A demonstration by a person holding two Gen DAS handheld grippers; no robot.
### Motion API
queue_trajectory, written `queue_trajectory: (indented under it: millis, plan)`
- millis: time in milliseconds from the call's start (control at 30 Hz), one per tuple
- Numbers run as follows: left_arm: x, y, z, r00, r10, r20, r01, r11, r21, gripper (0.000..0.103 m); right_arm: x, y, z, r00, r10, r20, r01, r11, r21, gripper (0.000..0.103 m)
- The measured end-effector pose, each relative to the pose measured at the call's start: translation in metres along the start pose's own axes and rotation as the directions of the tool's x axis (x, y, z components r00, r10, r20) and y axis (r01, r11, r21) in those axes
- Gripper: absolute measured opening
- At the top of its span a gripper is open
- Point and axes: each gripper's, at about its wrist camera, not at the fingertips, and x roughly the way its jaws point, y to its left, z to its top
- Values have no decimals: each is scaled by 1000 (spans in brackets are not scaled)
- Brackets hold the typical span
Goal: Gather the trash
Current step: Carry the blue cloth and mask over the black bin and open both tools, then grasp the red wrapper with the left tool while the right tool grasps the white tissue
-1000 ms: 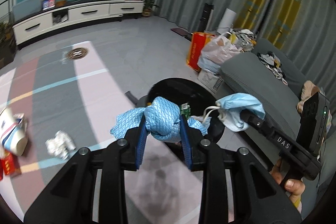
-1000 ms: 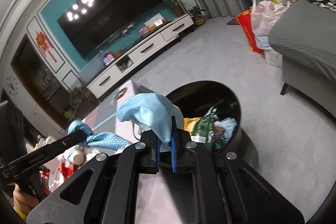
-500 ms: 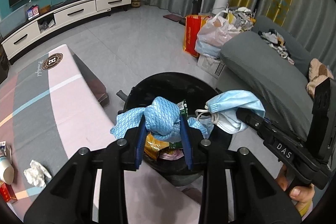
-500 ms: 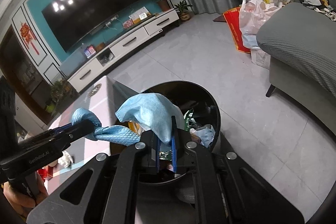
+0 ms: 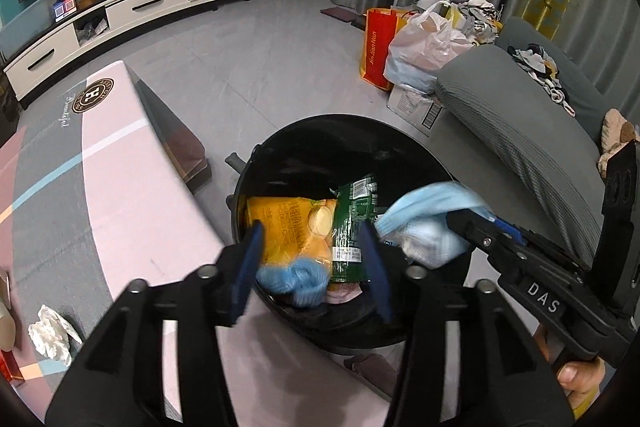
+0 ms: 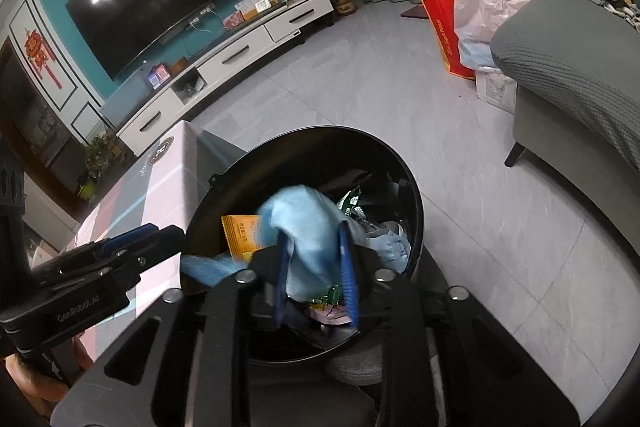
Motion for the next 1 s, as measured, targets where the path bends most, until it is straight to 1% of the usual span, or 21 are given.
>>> queue_trajectory:
  millis: [33, 67, 100, 133, 167, 200, 233, 300, 333, 367, 433, 500, 567, 667, 733, 767, 867, 933, 1000]
  plan:
    - [-2, 0, -1, 1000, -5, 4, 5, 1000, -2, 62, -2, 0, 0, 1000, 2, 2, -2, 1000, 2, 32]
    - [-4, 0, -2, 1000, -5, 8, 5, 1000, -2, 70, -4, 0, 0, 1000, 0, 6, 0, 1000, 4, 39]
    - [-6, 1, -3, 1000, -5, 14, 5, 1000, -2, 72, -7, 0, -1, 1000, -3, 10, 2, 1000, 7, 44]
    - [-9, 2, -3, 1000, -7, 18, 7, 1000, -6, 73, -8, 0, -1, 1000, 0, 11, 0, 1000, 10, 45]
    - [-12, 3, -4, 1000, -8, 21, 9, 1000, -9, 76, -11, -1, -1, 1000, 6, 14, -6, 1000, 14, 45]
    - [-16, 6, -6, 1000, -8, 24, 8, 1000, -20, 79, -14, -1, -1, 1000, 6, 17, -7, 1000, 16, 46]
    - [-20, 9, -8, 1000, -8, 26, 9, 1000, -30, 85, -17, -1, -2, 1000, 6, 20, -6, 1000, 17, 46]
    - [-29, 16, -15, 999, -21, 31, 22, 998, -52, 88, -22, 0, -5, 1000, 18, 16, -19, 1000, 25, 49]
    - [-34, 20, -21, 999, -24, 29, 26, 998, -65, 93, -24, 0, -7, 1000, 27, 14, -27, 999, 27, 50]
    - [-37, 23, -27, 999, -22, 24, 24, 997, -73, 94, -25, 0, -8, 999, 30, 11, -31, 999, 26, 50]
    - [-47, 32, -44, 1000, -3, 2, 3, 995, -104, 95, -29, 4, -14, 999, 37, -5, -37, 999, 17, 51]
    - [-55, 40, -57, 1000, 9, -6, -10, 992, -127, 97, -33, 9, -21, 999, 42, -22, -42, 999, 9, 61]
    - [-67, 51, -71, 1000, 20, -5, -20, 987, -156, 99, -35, 14, -24, 998, 45, -38, -45, 999, 0, 64]
    - [-86, 71, -93, 999, 37, 0, -36, 976, -213, 100, -37, 27, -31, 997, 45, -64, -46, 999, -19, 67]
    - [-97, 86, -109, 998, 61, 0, -59, 966, -251, 100, -39, 37, -35, 996, 54, -74, -56, 998, -28, 70]
    - [-101, 91, -113, 997, 75, 1, -72, 963, -259, 100, -40, 44, -36, 995, 62, -81, -65, 997, -34, 70]
    - [-118, 112, -133, 988, 152, 10, -145, 954, -261, 100, -40, 63, -43, 990, 91, -104, -96, 994, -53, 72]
    - [-128, 125, -143, 982, 187, 18, -176, 948, -265, 100, -38, 81, -47, 988, 101, -120, -111, 991, -80, 72]
    - [-140, 144, -153, 978, 207, 28, -190, 937, -294, 100, -37, 96, -51, 986, 99, -133, -115, 987, -111, 72]
